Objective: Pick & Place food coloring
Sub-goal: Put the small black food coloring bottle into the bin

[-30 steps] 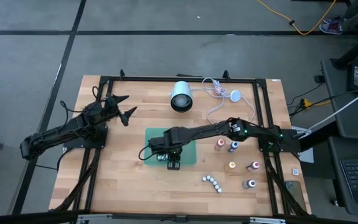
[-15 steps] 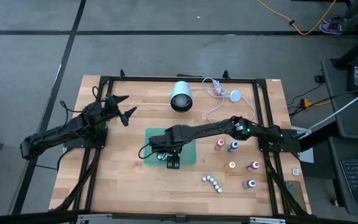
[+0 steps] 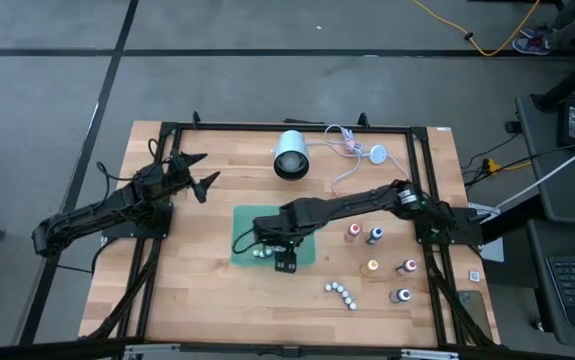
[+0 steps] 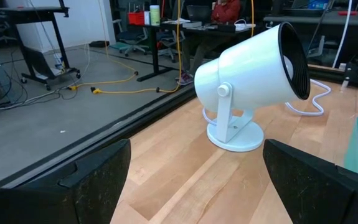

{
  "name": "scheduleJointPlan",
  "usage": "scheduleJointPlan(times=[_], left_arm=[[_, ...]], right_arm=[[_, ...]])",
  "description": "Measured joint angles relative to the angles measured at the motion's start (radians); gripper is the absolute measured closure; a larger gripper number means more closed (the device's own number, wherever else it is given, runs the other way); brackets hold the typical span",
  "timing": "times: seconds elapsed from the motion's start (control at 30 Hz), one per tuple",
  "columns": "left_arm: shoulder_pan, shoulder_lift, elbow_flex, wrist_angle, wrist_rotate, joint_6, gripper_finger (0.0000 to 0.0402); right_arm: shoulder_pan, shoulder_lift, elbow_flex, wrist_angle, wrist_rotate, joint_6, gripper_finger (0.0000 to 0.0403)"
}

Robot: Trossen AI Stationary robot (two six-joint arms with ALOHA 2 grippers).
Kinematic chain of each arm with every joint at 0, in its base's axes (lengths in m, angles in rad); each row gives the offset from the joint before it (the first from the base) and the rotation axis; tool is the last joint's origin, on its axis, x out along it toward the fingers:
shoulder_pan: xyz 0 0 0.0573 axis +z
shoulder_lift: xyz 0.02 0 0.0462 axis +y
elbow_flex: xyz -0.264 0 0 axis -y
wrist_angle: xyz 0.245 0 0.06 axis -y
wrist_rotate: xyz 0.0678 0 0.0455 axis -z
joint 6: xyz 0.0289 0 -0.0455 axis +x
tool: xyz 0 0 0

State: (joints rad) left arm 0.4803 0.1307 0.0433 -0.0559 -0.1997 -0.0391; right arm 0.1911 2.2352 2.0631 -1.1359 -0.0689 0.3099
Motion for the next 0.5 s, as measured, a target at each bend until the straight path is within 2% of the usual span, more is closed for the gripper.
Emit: scheduleJointPlan(times=[0.23,0.5], left_arm=[[0.000,0.000,0.000,0.000,0.000,0.000,0.0041],[0.000,0.000,0.000,0.001,0.000,0.000,0.0041]], right_arm=[[0.061,-0.167,-0.235,0.102,0.014,0.142,0.0124],[0.168,-0.283,-0.385,0.120,0.013,0.394,0.0124]])
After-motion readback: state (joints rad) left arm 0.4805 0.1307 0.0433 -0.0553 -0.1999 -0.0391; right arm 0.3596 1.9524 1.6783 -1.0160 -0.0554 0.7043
